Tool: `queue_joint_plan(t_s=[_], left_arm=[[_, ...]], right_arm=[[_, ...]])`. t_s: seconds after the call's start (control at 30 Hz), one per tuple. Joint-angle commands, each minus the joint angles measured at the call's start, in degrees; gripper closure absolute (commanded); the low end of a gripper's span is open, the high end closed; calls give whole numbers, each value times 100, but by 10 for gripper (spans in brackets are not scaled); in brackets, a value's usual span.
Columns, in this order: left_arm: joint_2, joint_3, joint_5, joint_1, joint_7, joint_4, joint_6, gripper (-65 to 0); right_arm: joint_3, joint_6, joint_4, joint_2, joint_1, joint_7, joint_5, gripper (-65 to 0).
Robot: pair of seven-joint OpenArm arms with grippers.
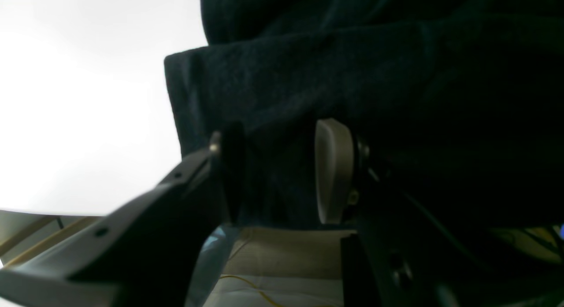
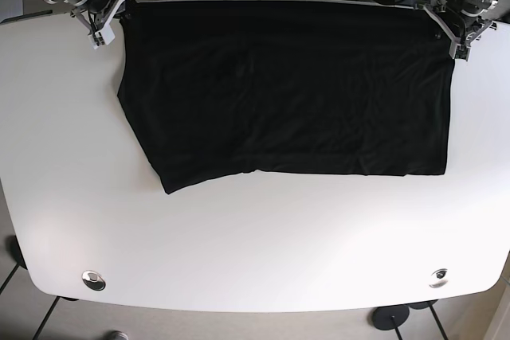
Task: Fold the T-shirt properly
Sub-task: 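Pull the shirt edge taut with both grippers and release it, then grasp the shirt hem with both grippers and fold it toward the collar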
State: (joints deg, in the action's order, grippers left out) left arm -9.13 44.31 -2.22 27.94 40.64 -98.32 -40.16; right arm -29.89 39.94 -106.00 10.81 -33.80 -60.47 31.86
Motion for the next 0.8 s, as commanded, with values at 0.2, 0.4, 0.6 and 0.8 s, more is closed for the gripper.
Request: queue_joint_plan(t_s=[0.2,0.4,0.6,0.8], left_arm=[[-76,303,86,14,72,-308,16,-237],[-68,250,86,-443,336,-1161,16,-240],[-68,250,130,-1339,679,-1205,16,-240],[-112,-339,138,-2324,679,-730,16,-240]], right_arm=[[-31,6,-341,181,-53,29,36,-108],[-57,6,-789,190,70,29,63,-400],[-40,6,-798,198,1055,-6,10,-400],[374,-394,-183,216,2804,-384,1,-400]])
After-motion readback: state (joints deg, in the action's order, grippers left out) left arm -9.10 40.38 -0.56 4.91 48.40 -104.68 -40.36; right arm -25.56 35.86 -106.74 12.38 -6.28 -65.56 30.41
